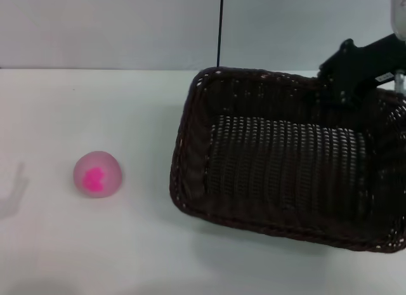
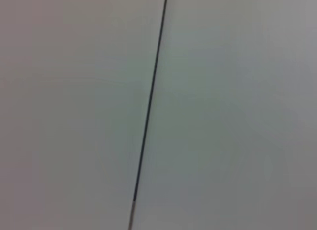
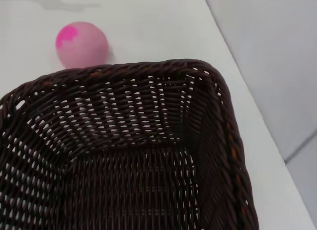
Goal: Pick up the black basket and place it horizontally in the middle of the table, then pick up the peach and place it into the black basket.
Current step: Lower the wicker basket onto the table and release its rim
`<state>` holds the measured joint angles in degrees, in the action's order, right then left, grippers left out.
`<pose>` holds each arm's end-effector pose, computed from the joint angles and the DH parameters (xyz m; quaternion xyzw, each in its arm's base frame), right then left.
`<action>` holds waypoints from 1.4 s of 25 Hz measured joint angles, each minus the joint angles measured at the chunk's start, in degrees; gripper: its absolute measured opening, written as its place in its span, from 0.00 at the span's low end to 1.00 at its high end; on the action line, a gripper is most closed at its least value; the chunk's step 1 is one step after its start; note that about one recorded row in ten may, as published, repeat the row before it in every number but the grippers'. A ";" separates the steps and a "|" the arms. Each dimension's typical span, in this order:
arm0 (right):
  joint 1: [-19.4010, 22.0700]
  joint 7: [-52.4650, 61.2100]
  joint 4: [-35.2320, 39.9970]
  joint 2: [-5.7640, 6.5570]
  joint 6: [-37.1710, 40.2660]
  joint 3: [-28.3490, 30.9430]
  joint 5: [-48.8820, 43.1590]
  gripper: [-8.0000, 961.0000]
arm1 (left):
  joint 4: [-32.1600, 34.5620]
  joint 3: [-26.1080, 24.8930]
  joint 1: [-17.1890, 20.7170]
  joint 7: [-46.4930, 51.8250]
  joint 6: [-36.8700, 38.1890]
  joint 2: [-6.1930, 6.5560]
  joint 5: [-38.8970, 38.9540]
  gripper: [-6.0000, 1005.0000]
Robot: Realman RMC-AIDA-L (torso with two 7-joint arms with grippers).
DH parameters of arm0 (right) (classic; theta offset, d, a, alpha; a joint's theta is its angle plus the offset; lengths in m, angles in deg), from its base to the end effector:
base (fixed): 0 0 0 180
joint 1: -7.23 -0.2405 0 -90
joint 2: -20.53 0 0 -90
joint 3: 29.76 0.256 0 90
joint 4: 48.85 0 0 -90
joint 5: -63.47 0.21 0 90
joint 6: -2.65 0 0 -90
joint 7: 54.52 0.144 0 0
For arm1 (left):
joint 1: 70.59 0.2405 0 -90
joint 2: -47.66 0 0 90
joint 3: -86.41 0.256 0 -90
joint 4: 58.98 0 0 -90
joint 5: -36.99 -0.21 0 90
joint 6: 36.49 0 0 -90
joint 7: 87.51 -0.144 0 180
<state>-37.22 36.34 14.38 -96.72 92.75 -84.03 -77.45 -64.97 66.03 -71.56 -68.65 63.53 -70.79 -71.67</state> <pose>0.1728 0.3995 0.0399 -0.9885 -0.0083 -0.0754 0.1311 -0.3736 0.1547 0.0212 -0.6120 -0.2350 -0.3907 0.6462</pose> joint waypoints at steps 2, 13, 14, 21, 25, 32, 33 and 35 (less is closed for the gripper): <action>-0.74 -2.21 -0.89 -0.19 -0.04 -0.13 1.26 0.20 | -0.02 1.10 0.29 -0.01 0.60 -0.08 0.03 0.84; -3.51 -5.54 -5.55 -0.92 -2.23 -3.34 1.77 0.20 | -0.68 4.14 1.79 -0.05 1.61 -0.19 0.05 0.84; -3.28 -5.46 -5.60 -1.01 -2.70 -3.99 1.75 0.20 | -0.75 4.16 1.93 -0.05 1.61 -0.18 0.04 0.84; -2.06 -5.29 -5.88 -1.46 -3.21 -7.06 1.71 0.20 | -0.76 4.33 2.66 -0.05 1.95 -0.13 0.03 0.84; -1.52 -5.29 -5.56 -1.57 -3.49 -10.11 1.73 0.20 | -0.78 4.85 2.65 -0.07 2.22 -0.12 0.03 0.84; -0.26 -5.30 -4.12 -1.69 -6.14 -10.68 1.66 0.20 | -0.78 5.11 2.78 0.11 3.05 -0.11 0.04 0.84; 0.00 -5.31 -3.67 -1.71 -6.33 -10.68 1.65 0.25 | -0.77 5.19 2.79 0.13 3.12 -0.12 0.04 0.84; 0.83 -5.31 -2.24 -1.77 -6.46 -10.68 1.91 0.34 | -0.78 5.60 2.88 0.22 3.32 -0.12 0.03 0.84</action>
<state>-36.39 31.02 12.14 -98.49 86.29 -94.71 -75.54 -65.75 71.62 -68.68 -68.43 66.86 -70.91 -71.64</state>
